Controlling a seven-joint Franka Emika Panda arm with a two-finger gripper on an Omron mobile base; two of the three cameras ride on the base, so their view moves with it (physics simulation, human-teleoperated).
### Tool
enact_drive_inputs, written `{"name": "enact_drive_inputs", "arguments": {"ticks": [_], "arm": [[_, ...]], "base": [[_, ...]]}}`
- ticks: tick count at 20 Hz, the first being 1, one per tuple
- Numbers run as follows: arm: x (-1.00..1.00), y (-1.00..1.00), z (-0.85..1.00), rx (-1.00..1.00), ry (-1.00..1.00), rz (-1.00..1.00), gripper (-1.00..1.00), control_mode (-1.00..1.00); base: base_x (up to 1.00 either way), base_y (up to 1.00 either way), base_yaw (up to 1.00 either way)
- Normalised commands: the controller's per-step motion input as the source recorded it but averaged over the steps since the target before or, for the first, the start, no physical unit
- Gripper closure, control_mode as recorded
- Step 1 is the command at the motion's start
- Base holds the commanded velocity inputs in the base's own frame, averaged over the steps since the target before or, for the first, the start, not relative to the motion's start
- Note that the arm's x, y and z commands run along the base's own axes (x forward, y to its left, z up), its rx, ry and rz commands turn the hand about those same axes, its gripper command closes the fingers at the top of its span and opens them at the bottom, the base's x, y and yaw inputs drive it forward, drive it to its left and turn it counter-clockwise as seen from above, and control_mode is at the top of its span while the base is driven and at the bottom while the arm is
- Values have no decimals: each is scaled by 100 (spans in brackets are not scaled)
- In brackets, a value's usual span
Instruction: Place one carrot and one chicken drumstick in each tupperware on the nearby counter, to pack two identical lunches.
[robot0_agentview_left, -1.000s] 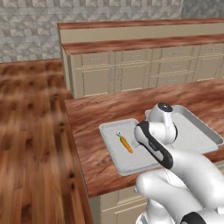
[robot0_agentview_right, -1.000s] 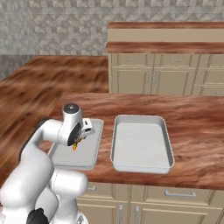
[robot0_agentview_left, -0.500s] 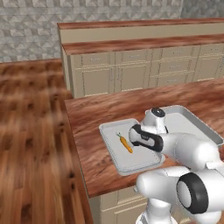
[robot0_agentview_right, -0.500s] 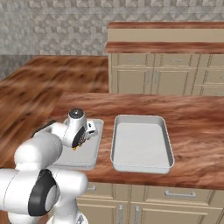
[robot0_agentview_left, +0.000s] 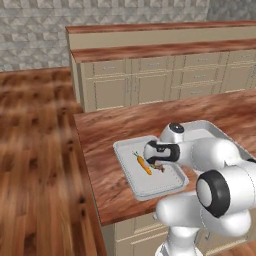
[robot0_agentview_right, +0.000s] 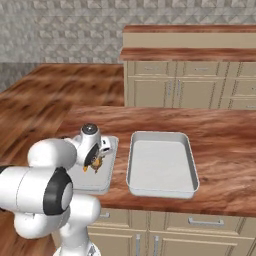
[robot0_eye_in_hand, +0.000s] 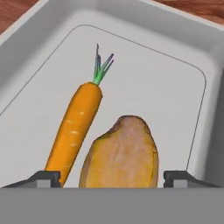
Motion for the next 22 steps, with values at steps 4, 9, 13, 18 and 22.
{"name": "enact_drive_inputs", "arguments": {"ticks": [4, 9, 13, 18, 22], "arm": [[-29, 9, 66, 0, 0, 0, -100, -100], [-68, 2, 96, 0, 0, 0, -100, -100], [-100, -11, 91, 0, 0, -6, -100, -100], [-100, -9, 76, 0, -3, -24, -100, -100], [-94, -3, 74, 0, -5, -32, -100, -100]], "base": [[0, 0, 0], [0, 0, 0], [0, 0, 0], [0, 0, 0], [0, 0, 0]]}}
